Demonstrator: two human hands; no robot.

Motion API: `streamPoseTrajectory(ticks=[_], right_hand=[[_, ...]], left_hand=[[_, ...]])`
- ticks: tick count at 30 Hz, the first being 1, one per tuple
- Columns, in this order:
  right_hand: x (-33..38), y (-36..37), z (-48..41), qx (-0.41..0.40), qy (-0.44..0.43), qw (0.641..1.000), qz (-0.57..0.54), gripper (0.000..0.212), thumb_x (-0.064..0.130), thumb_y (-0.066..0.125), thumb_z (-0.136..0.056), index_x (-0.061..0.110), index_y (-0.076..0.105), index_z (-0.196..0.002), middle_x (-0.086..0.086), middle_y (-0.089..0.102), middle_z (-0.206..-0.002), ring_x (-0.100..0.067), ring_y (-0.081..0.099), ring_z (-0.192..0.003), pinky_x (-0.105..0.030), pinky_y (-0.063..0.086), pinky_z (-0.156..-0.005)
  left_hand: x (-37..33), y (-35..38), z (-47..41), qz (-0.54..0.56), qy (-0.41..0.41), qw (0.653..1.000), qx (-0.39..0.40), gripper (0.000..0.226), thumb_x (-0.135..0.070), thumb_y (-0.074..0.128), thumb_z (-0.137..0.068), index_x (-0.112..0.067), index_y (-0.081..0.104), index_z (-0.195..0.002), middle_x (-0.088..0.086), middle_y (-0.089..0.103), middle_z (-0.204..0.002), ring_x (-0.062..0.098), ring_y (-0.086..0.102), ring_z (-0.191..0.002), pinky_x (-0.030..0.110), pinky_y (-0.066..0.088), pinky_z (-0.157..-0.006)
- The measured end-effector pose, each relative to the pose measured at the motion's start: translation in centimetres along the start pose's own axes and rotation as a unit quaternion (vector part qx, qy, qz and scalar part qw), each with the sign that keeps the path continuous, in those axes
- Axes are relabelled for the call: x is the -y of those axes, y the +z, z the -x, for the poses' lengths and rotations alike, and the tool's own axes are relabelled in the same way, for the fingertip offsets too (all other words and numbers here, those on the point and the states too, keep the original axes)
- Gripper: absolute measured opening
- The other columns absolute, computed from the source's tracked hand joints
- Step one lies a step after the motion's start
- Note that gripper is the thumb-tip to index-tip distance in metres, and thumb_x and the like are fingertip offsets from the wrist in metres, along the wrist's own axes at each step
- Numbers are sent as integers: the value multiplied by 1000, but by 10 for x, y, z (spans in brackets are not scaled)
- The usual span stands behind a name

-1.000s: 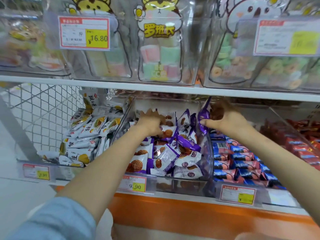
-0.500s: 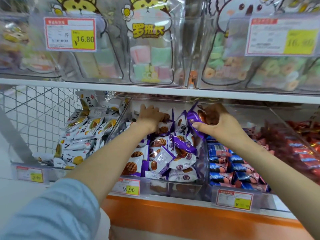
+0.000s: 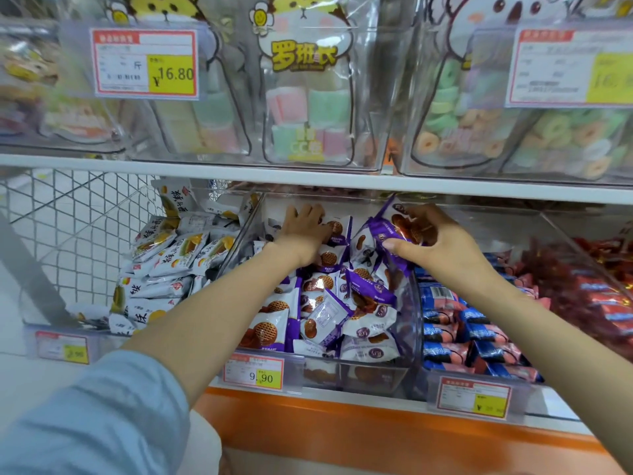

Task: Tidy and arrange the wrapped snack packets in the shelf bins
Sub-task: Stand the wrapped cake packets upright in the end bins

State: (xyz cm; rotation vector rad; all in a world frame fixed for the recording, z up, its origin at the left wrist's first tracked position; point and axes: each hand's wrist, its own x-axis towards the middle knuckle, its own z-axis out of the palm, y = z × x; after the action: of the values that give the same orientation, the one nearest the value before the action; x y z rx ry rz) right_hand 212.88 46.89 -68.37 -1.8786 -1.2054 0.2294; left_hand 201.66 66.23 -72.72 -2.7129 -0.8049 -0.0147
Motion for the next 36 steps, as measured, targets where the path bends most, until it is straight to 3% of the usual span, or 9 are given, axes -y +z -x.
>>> streamPoseTrajectory(ticks=[3, 11, 16, 19, 23, 28, 33, 36], right_hand=[[1, -1, 2, 0, -4, 1000, 3, 56, 36, 74, -77, 19, 52, -124, 5, 55, -108, -12, 52, -98, -22, 36, -78], [0, -4, 2, -2, -2, 1000, -7, 55, 38, 73, -77, 20, 52, -124, 5, 56, -109, -12, 52, -98, -21, 36, -76], [0, -3, 2, -4, -7, 1000, -7, 54, 38, 74, -76, 19, 52, -122, 5, 56, -109, -12, 53, -97, -21, 37, -74], [0, -4, 3, -3, -7, 1000, -8, 56, 37, 74, -76, 19, 52, -124, 6, 55, -108, -12, 52, -97, -22, 37, -77], [-1, -4, 4, -1, -6, 1000, -16, 54, 36, 74, -76, 19, 52, -122, 7, 55, -107, -10, 52, -96, -19, 37, -74], [-2, -3, 2, -3, 1, 1000, -20, 54, 37, 75, -74, 20, 53, -121, 6, 57, -110, -12, 54, -100, -21, 37, -80], [-3, -1, 0, -6, 3, 1000, -4, 57, 35, 78, -72, 19, 49, -119, 1, 57, -110, -15, 55, -95, -24, 38, -76], [-5, 0, -2, -3, -5, 1000, 2, 65, 39, 80, -67, 20, 48, -121, 3, 55, -110, -4, 47, -75, -24, 36, -68]], left_hand=[[1, -4, -2, 1, -1, 1000, -8, 39, -29, 65, -82, -21, 58, -120, 4, 35, -137, 25, 29, -127, 39, 24, -102], [15, -18, -4, 46, -4, 999, -1, 36, -42, 65, -82, -29, 58, -114, -3, 50, -128, 21, 36, -124, 38, 24, -100], [8, -19, -8, 27, 41, 998, 49, 40, -43, 64, -82, -26, 58, -118, -1, 44, -133, 22, 33, -127, 37, 24, -101], [8, -14, -8, 76, 52, 994, 53, 33, -39, 67, -82, -23, 61, -111, -1, 36, -143, 22, 32, -129, 36, 23, -104], [10, -14, -5, 103, 47, 990, 80, 31, -40, 65, -83, -23, 57, -109, -1, 52, -123, 20, 47, -113, 35, 24, -101], [19, -22, -7, 127, 52, 982, 129, 38, -42, 66, -81, -26, 56, -114, -2, 48, -121, 21, 36, -119, 35, 24, -95], [12, -27, -8, 113, 30, 980, 159, 43, -39, 65, -83, -23, 52, -121, 4, 42, -123, 28, 27, -119, 32, 24, -83], [14, -29, -13, 86, 36, 984, 152, 46, -40, 64, -84, -23, 52, -124, 5, 44, -125, 28, 28, -122, 32, 25, -93]])
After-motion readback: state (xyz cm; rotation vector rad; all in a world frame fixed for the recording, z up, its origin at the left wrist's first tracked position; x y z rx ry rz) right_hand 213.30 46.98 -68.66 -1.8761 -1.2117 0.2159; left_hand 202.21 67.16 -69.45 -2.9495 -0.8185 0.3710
